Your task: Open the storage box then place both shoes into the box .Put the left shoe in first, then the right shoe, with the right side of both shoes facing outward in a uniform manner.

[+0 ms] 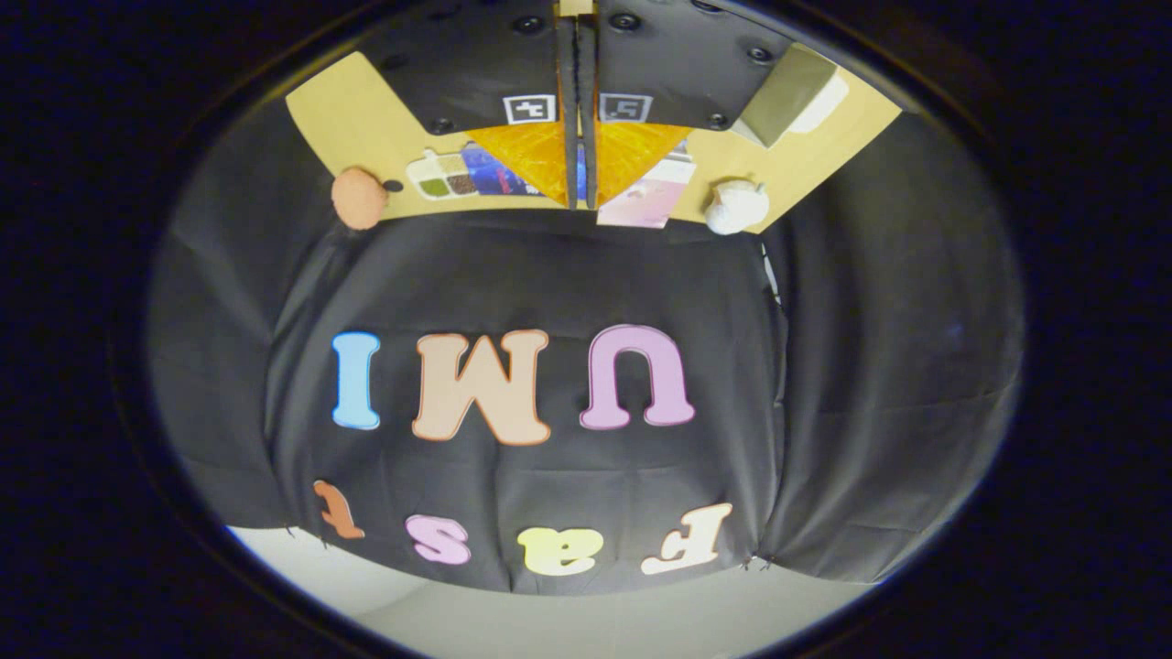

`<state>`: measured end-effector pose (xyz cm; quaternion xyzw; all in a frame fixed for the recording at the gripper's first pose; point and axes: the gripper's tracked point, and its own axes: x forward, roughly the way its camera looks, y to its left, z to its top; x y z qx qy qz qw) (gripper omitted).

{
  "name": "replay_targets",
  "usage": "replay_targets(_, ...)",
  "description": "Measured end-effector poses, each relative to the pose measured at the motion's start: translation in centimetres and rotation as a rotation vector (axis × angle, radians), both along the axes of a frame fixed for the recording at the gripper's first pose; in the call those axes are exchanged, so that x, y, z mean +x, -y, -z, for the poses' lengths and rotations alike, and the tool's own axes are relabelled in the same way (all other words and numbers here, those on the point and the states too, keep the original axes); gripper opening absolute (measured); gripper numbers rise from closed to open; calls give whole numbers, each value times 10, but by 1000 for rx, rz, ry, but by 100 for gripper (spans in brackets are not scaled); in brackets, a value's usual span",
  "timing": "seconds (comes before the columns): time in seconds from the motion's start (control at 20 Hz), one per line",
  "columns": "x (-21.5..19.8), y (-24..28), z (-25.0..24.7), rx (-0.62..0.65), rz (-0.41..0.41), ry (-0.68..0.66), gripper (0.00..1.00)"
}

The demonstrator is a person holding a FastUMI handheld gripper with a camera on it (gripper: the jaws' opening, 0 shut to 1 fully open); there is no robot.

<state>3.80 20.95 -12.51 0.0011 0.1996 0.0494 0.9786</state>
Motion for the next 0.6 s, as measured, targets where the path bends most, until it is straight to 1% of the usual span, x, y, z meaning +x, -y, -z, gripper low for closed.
replay_targets(0.25,11,39,-58,-11,30,177,4)
replay_targets(0.35,9,55,-78,-15,33,236,4)
replay_targets(0.45,9,66,-94,-11,33,276,3)
replay_targets(0.6,10,83,-110,13,45,299,3)
